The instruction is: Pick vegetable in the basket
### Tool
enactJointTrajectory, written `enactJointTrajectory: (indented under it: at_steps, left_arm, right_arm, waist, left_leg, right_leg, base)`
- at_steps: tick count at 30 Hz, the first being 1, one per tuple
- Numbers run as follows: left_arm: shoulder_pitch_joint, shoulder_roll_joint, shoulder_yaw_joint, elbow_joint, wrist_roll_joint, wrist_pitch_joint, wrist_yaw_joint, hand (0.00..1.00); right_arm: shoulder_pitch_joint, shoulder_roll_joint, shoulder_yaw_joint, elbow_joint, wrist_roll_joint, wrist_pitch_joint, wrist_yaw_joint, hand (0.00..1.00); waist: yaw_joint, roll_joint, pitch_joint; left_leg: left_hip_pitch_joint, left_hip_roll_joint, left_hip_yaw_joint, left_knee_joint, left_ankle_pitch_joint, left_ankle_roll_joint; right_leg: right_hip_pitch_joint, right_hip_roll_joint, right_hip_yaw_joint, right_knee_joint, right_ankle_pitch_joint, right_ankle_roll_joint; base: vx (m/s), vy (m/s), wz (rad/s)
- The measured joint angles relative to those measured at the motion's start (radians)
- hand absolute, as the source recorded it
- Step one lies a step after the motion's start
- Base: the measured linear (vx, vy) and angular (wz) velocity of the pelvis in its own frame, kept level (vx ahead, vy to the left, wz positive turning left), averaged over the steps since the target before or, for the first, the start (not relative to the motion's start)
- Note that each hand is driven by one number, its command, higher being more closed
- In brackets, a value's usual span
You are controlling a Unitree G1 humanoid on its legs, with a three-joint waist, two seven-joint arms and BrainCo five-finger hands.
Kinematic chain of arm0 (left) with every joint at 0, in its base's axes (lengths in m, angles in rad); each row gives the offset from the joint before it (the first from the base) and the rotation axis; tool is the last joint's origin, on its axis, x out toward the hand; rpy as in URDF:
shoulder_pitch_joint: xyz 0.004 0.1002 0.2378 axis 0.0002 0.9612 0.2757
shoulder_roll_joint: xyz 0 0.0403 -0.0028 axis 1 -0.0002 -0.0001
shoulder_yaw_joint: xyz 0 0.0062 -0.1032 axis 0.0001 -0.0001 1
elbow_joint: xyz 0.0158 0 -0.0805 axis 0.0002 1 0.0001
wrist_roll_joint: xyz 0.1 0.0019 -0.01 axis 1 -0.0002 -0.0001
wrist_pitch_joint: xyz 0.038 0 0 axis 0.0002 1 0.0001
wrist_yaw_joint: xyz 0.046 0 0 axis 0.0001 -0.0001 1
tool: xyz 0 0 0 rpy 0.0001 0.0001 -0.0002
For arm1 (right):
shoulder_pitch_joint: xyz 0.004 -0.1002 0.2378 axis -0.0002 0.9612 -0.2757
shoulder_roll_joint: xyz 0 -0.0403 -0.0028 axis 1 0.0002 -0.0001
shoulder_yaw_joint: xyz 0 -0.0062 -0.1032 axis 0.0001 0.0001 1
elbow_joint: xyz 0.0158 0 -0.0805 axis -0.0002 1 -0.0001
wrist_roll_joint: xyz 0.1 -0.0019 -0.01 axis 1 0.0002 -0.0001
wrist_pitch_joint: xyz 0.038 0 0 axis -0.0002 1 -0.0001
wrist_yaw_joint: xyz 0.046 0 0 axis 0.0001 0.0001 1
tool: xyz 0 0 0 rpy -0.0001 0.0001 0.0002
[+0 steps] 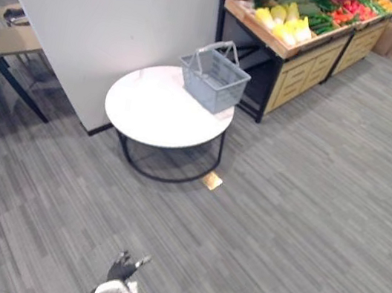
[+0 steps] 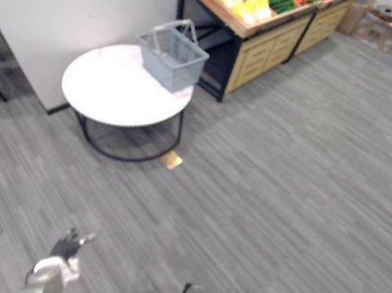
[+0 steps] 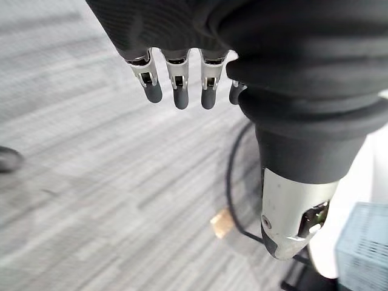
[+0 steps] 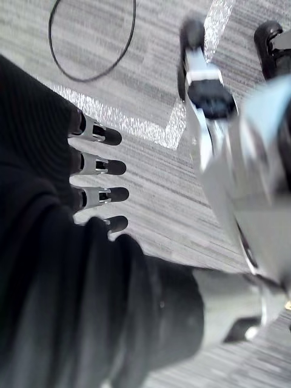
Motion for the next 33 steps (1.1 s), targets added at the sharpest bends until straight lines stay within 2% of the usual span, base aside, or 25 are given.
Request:
enactJointTrajectory:
  at_steps: [3,5,6,7,8,9,10,13,14,16,17,18,19,20,22,23,24,25,26,27,28,29,30,31,33]
  left_arm:
    - [-0.035,-0.024,0.021,-0.014,0.001,-0.01,0.017,0.0]
    - [-0.059,-0.042,0.044,-0.014,0.007,-0.01,0.042,0.0]
    - [-0.061,-0.047,0.046,-0.013,0.007,-0.011,0.046,0.0]
    - [-0.062,-0.052,0.064,-0.005,0.008,-0.012,0.053,0.0]
    - [-0.07,-0.067,0.071,0.036,0.012,-0.011,0.051,0.0]
    - [-0.068,-0.072,0.077,0.054,0.021,-0.01,0.051,0.0]
    - [-0.051,-0.09,0.095,0.084,0.044,-0.007,0.049,0.0]
    - [0.017,-0.133,0.137,0.133,0.048,0.008,0.029,0.0]
    - [0.047,-0.142,0.166,0.142,0.042,0.026,0.021,0.0]
    - [0.053,-0.134,0.202,0.144,0.047,0.031,0.011,0.0]
    - [0.071,-0.135,0.242,0.144,0.047,0.032,-0.001,0.0]
    - [0.091,-0.132,0.273,0.145,0.048,0.035,-0.015,0.0]
    - [0.106,-0.132,0.284,0.145,0.045,0.037,-0.019,0.0]
    - [0.116,-0.134,0.318,0.126,0.04,0.032,-0.025,0.0]
    - [0.131,-0.123,0.318,0.122,0.045,0.033,-0.042,0.0]
    - [0.152,-0.114,0.318,0.136,0.05,0.037,-0.046,0.0]
    - [0.18,-0.113,0.317,0.146,0.058,0.051,-0.047,0.0]
    - [0.191,-0.112,0.321,0.147,0.069,0.055,-0.047,0.0]
    - [0.223,-0.117,0.313,0.146,0.086,0.056,-0.047,0.0]
    - [0.255,-0.126,0.305,0.147,0.091,0.059,-0.047,0.0]
    - [0.266,-0.126,0.303,0.157,0.094,0.064,-0.046,0.0]
    - [0.288,-0.113,0.311,0.172,0.099,0.069,-0.047,0.0]
    - [0.29,-0.097,0.308,0.177,0.11,0.069,-0.045,0.0]
    - [0.286,-0.068,0.288,0.184,0.115,0.069,-0.043,0.0]
    - [0.267,-0.036,0.237,0.2,0.122,0.069,-0.042,0.0]
  right_arm:
    - [0.029,0.029,-0.048,0.001,-0.008,0.014,-0.002,0.0]
    - [0.043,0.042,-0.06,-0.005,-0.01,0.022,-0.008,0.0]
    - [0.043,0.042,-0.061,-0.006,-0.01,0.023,-0.009,0.0]
    - [0.044,0.044,-0.069,-0.014,-0.01,0.023,-0.009,0.0]
    - [0.016,0.042,-0.095,-0.024,-0.011,0.021,-0.011,0.0]
    - [0.0,0.044,-0.097,-0.029,-0.012,0.019,-0.013,0.0]
    - [-0.009,0.042,-0.097,-0.046,-0.013,0.016,-0.012,0.0]
    - [-0.016,0.027,-0.089,-0.053,-0.012,0.006,-0.008,0.0]
    - [-0.029,0.022,-0.084,-0.053,-0.012,0.008,-0.008,0.0]
    - [-0.036,0.006,-0.052,-0.056,-0.012,0.008,-0.007,0.0]
    - [-0.047,-0.004,-0.027,-0.07,-0.011,0.008,-0.007,0.0]
    - [-0.056,-0.009,-0.007,-0.087,-0.009,0.008,-0.007,0.0]
    - [-0.06,-0.01,0.004,-0.091,-0.009,0.008,-0.008,0.0]
    - [-0.058,-0.02,0.032,-0.095,-0.009,0.006,-0.006,0.0]
    - [-0.089,-0.034,0.074,-0.095,-0.008,0.008,-0.005,0.0]
    - [-0.12,-0.029,0.085,-0.094,-0.008,0.008,0.0,0.0]
    - [-0.141,-0.022,0.114,-0.099,-0.005,0.005,0.004,0.0]
    - [-0.142,-0.019,0.129,-0.107,-0.005,0.005,0.004,0.0]
    - [-0.14,-0.015,0.153,-0.126,-0.003,0.004,0.006,0.0]
    - [-0.143,-0.013,0.188,-0.136,-0.002,-0.001,0.009,0.0]
    - [-0.146,-0.011,0.198,-0.134,-0.002,-0.001,0.011,0.0]
    - [-0.141,0.008,0.227,-0.131,-0.003,-0.001,0.02,0.0]
    - [-0.137,0.016,0.235,-0.13,-0.005,-0.001,0.027,0.0]
    - [-0.133,0.021,0.258,-0.13,-0.006,-0.002,0.03,0.0]
    - [-0.139,0.02,0.265,-0.119,-0.01,-0.007,0.032,0.0]
  waist:
    - [-0.001,0.009,0.008]
    - [-0.001,0.003,0.012]
    - [-0.001,0.003,0.013]
    - [-0.006,0.007,0.018]
    - [-0.011,0.022,0.034]
    - [-0.011,0.02,0.037]
    - [-0.015,0.023,0.039]
    - [-0.016,0.044,0.031]
    - [-0.018,0.048,0.032]
    - [-0.013,0.06,0.031]
    - [-0.007,0.07,0.036]
    - [0.01,0.065,0.046]
    - [0.019,0.064,0.048]
    - [0.039,0.06,0.048]
    - [0.058,0.061,0.049]
    - [0.067,0.054,0.049]
    - [0.078,0.047,0.046]
    - [0.084,0.046,0.046]
    - [0.09,0.048,0.04]
    - [0.092,0.057,0.033]
    - [0.1,0.052,0.029]
    - [0.11,0.023,-0.004]
    - [0.114,-0.003,-0.019]
    - [0.11,-0.037,-0.04]
    - [0.098,-0.06,-0.039]
  left_leg:
    - [0.043,0.036,-0.009,-0.001,-0.053,-0.038]
    - [0.093,0.074,-0.037,-0.005,-0.11,-0.081]
    - [0.11,0.086,-0.046,-0.013,-0.127,-0.092]
    - [0.149,0.121,-0.059,-0.036,-0.145,-0.098]
    - [0.163,0.141,-0.057,-0.021,-0.124,-0.11]
    - [0.169,0.146,-0.05,-0.011,-0.1,-0.113]
    - [0.192,0.164,-0.056,0.005,-0.049,-0.136]
    - [0.172,0.209,-0.075,0.169,0.028,-0.174]
    - [0.067,0.225,-0.131,0.398,0.098,-0.241]
    - [-0.047,0.233,-0.174,0.642,0.228,-0.299]
    - [-0.135,0.252,-0.155,0.836,0.238,-0.322]
    - [-0.198,0.271,-0.103,0.977,0.217,-0.299]
    - [-0.225,0.275,-0.077,1.022,0.194,-0.283]
    - [-0.289,0.273,-0.036,1.065,0.141,-0.245]
    - [-0.393,0.265,0.03,1.008,0.055,-0.19]
    - [-0.435,0.248,0.077,0.87,0.018,-0.167]
    - [-0.445,0.22,0.124,0.645,0.021,-0.152]
    - [-0.443,0.205,0.146,0.521,0.033,-0.143]
    - [-0.435,0.174,0.174,0.28,0.087,-0.127]
    - [-0.452,0.164,0.189,0.149,0.12,-0.121]
    - [-0.462,0.161,0.187,0.168,0.17,-0.103]
    - [-0.47,0.129,0.19,0.191,0.22,-0.057]
    - [-0.469,0.11,0.189,0.191,0.221,-0.054]
    - [-0.457,0.063,0.19,0.178,0.199,-0.026]
    - [-0.38,0.023,0.191,0.149,0.169,-0.015]
  right_leg:
    - [-0.026,0.04,-0.033,-0.34,0.025,0.02]
    - [-0.018,0.055,-0.011,-0.677,0.141,0.039]
    - [-0.016,0.055,0.0,-0.731,0.185,0.04]
    - [0.006,0.074,-0.001,-0.731,0.295,0.045]
    - [-0.019,0.092,0.001,-0.621,0.26,0.0]
    - [-0.036,0.092,0.003,-0.559,0.215,-0.017]
    - [-0.034,0.094,-0.005,-0.473,0.141,-0.036]
    - [0.041,0.123,-0.033,-0.428,0.037,-0.057]
    - [0.088,0.131,-0.051,-0.439,0.005,-0.064]
    - [0.142,0.143,-0.058,-0.467,-0.019,-0.078]
    - [0.198,0.158,-0.053,-0.493,-0.034,-0.086]
    - [0.272,0.17,-0.039,-0.529,-0.051,-0.095]
    - [0.309,0.172,-0.031,-0.547,-0.06,-0.095]
    - [0.377,0.168,-0.022,-0.585,-0.075,-0.088]
    - [0.452,0.156,-0.011,-0.636,-0.086,-0.072]
    - [0.482,0.138,0.005,-0.658,-0.083,-0.051]
    - [0.516,0.118,0.019,-0.686,-0.091,-0.024]
    - [0.539,0.111,0.024,-0.705,-0.096,-0.018]
    - [0.577,0.102,0.026,-0.744,-0.107,0.003]
    - [0.605,0.105,0.03,-0.762,-0.128,0.027]
    - [0.613,0.101,0.039,-0.763,-0.144,0.033]
    - [0.623,0.076,0.065,-0.751,-0.163,0.009]
    - [0.612,0.051,0.08,-0.729,-0.163,0.006]
    - [0.555,0.008,0.121,-0.605,-0.157,0.008]
    - [0.461,-0.025,0.193,-0.312,-0.073,0.069]
  base:
    - [0.4,-0.189,0.12]
    - [0.52,-0.288,0.3]
    - [0.59,-0.326,0.44]
    - [0.59,-0.321,0.42]
    - [0.59,-0.322,0.33]
    - [0.54,-0.328,0.17]
    - [0.54,-0.335,0.09]
    - [0.6,-0.306,0.15]
    - [0.47,-0.197,0.22]
    - [0.42,-0.126,0.08]
    - [0.56,-0.087,-0.2]
    - [0.55,-0.074,-0.24]
    - [0.43,-0.048,-0.18]
    - [0.3,-0.013,-0.13]
    - [0.35,0.025,-0.23]
    - [0.45,0.122,-0.49]
    - [0.41,0.138,-0.49]
    - [0.53,0.21,-0.31]
    - [0.49,0.241,-0.16]
    - [0.51,0.274,-0.19]
    - [0.55,0.307,-0.23]
    - [0.47,0.233,-0.17]
    - [0.6,0.253,0.04]
    - [0.73,0.301,0.32]
    - [0.76,0.324,0.24]
